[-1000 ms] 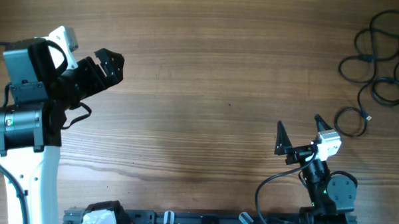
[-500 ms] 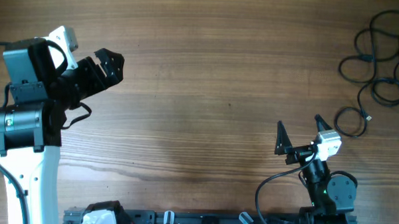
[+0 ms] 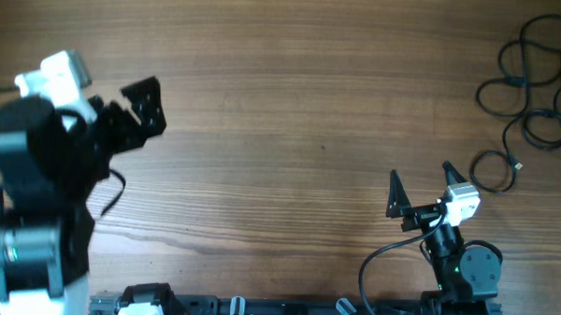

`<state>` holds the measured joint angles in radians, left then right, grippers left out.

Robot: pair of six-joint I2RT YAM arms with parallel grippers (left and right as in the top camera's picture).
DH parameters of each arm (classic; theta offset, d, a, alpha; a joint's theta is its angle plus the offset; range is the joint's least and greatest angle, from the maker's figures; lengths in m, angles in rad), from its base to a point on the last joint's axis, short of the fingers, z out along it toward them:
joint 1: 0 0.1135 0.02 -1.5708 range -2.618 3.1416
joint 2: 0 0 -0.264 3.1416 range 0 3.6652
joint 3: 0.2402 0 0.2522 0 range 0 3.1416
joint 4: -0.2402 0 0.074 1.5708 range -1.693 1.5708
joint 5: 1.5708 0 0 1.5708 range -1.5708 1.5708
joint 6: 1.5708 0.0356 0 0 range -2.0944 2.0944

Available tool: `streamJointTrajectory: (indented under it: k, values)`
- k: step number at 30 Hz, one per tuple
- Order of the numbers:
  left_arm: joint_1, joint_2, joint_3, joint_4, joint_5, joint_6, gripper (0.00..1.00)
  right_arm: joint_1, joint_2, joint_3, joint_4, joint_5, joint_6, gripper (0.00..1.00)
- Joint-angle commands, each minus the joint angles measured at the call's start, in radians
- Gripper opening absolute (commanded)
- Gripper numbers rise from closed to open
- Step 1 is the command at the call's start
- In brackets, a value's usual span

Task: Untangle cables

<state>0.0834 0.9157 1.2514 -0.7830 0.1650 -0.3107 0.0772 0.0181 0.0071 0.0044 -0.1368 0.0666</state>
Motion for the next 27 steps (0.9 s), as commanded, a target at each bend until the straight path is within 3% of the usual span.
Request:
streamJointTrajectory:
  k: [1, 7, 14, 20, 27]
  values:
    - [-0.028, -0.145, -0.223, 0.182, -0.099, 0.02, 1.0, 0.004, 0.0, -0.002, 0.003, 0.011, 0.014, 1.0]
    - [-0.049, -0.369, -0.577, 0.435, -0.099, 0.02, 1.0, 0.004, 0.0, -0.002, 0.003, 0.011, 0.014, 1.0]
    - [-0.066, -0.563, -0.842, 0.654, -0.096, 0.02, 1.0, 0.004, 0.0, -0.002, 0.003, 0.011, 0.014, 1.0]
    - [-0.066, -0.727, -1.025, 0.77, -0.111, 0.021, 1.0, 0.004, 0.0, -0.002, 0.003, 0.011, 0.014, 0.99]
    - [-0.068, -0.866, -1.125, 0.772, -0.119, 0.106, 1.0, 0.004, 0.0, -0.002, 0.003, 0.011, 0.014, 1.0]
